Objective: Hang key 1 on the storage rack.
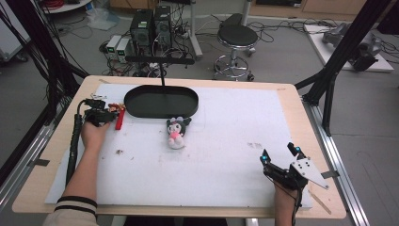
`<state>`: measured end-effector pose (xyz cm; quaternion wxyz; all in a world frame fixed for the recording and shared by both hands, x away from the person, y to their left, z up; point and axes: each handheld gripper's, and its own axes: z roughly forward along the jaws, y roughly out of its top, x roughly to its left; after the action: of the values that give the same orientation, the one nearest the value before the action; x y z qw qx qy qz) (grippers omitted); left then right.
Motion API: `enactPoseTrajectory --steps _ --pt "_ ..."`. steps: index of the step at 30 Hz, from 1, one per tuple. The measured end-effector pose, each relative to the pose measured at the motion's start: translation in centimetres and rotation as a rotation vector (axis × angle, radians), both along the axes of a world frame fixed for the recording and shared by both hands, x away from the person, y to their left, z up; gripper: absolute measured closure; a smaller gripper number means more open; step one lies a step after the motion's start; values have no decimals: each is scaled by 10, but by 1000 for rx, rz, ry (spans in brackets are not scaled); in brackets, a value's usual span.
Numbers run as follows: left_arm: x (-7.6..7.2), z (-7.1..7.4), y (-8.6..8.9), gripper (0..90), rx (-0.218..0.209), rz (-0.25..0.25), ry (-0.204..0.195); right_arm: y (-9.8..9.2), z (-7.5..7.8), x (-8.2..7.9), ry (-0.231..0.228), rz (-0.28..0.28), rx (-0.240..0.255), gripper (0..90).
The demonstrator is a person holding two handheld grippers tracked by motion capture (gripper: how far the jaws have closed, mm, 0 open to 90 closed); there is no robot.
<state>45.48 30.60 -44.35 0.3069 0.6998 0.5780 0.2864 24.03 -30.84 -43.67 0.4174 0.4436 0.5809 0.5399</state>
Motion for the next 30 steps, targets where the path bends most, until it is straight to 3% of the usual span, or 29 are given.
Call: enactPoseTrajectory --steps 3,6,10,14,18,22,25,28,30 --pt "-2 -1 1 607 13 -2 -15 -1 0 0 -4 -3 2 79" --pt "-6 -3 5 608 -16 16 -45 -2 0 0 -6 -6 3 79" --pt "-9 -2 11 608 -32 19 -52 -2 0 0 -3 -7 5 79" --pt "-15 12 13 609 -49 8 -132 -1 0 0 -3 -5 2 79" --pt "-19 20 12 610 -69 -1 -174 0 1 -1 -2 -2 3 79" --pt "-22 24 9 610 -55 -12 -196 0 1 -1 -9 -2 3 79" --pt "-28 29 7 611 -66 -17 -252 0 1 -1 -9 -1 7 79" --pt "-31 32 7 611 -73 -17 -271 -1 2 -1 -14 -2 9 80" --pt "-35 36 7 611 -76 -19 -307 -1 2 -2 -14 -2 10 79"
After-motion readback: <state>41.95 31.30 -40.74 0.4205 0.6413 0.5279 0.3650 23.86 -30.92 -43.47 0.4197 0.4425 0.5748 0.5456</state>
